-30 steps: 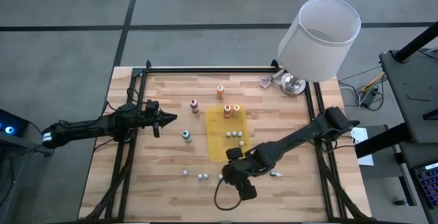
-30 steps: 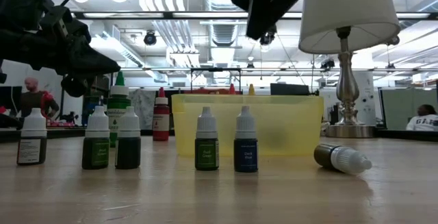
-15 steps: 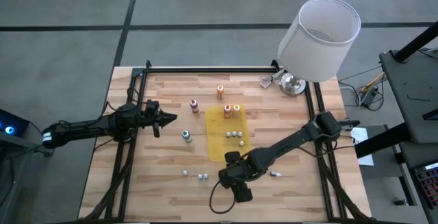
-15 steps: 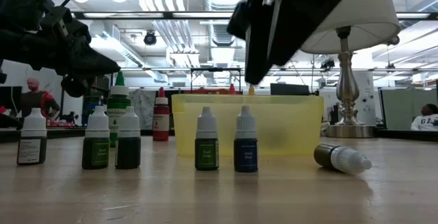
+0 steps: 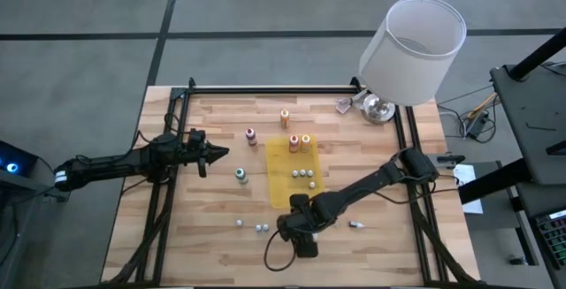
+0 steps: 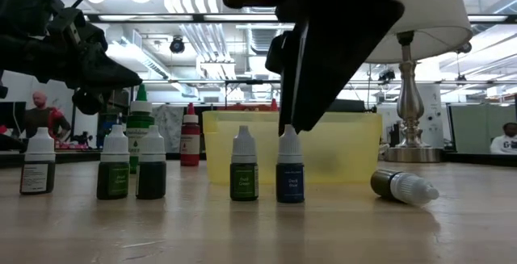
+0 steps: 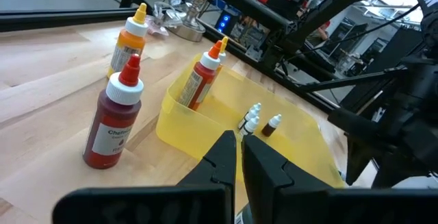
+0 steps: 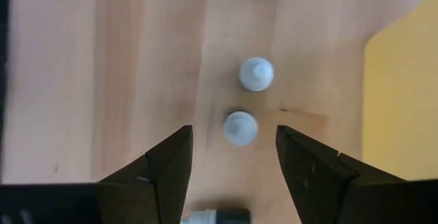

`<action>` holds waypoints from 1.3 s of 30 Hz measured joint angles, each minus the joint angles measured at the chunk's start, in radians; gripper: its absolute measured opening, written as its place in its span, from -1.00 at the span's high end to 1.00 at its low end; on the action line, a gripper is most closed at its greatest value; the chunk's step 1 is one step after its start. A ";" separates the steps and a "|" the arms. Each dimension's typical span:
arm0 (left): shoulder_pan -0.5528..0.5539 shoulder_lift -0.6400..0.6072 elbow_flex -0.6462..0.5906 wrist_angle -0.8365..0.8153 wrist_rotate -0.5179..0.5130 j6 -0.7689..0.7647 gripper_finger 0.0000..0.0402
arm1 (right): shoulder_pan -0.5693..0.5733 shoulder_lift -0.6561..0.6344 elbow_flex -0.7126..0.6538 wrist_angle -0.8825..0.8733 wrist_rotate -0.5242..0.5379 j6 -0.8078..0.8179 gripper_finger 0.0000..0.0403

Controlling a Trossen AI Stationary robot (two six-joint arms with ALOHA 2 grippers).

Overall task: Pick & Place food coloring
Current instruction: Put the right small blue food coloring bottle into the bin

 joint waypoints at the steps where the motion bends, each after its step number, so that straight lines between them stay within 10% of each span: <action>1: 0.000 0.000 0.000 0.000 0.000 0.000 1.00 | -0.002 0.000 0.000 -0.001 0.010 0.002 0.00; 39: 0.000 0.000 0.000 0.000 0.000 0.000 1.00 | -0.018 0.000 -0.049 0.056 0.010 0.017 0.00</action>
